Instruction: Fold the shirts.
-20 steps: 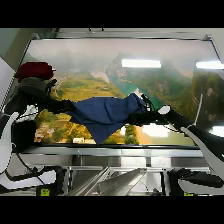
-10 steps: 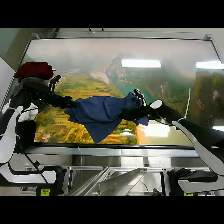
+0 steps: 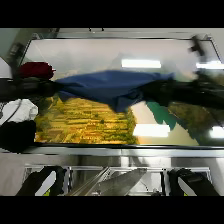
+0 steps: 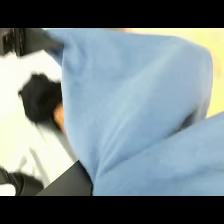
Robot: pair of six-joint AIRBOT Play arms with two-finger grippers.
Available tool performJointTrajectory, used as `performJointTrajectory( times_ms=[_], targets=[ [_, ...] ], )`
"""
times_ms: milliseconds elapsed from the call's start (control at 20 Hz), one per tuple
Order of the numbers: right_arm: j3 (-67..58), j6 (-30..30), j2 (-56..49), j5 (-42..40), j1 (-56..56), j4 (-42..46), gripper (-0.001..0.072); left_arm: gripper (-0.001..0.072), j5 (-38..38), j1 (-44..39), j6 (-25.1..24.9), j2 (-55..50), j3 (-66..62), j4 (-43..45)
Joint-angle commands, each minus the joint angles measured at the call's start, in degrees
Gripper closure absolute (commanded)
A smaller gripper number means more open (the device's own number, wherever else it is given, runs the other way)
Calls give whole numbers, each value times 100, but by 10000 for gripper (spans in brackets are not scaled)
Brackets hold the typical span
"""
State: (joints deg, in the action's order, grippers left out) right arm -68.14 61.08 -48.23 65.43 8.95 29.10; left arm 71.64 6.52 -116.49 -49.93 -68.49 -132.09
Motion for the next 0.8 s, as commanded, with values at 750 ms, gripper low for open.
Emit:
performJointTrajectory(
  times_ms=[750],
  targets=[
    [2352,-55,-1733,-1137,-4,17,593,694,-975,-1362,-13,-2295,817,-96]
  ],
)
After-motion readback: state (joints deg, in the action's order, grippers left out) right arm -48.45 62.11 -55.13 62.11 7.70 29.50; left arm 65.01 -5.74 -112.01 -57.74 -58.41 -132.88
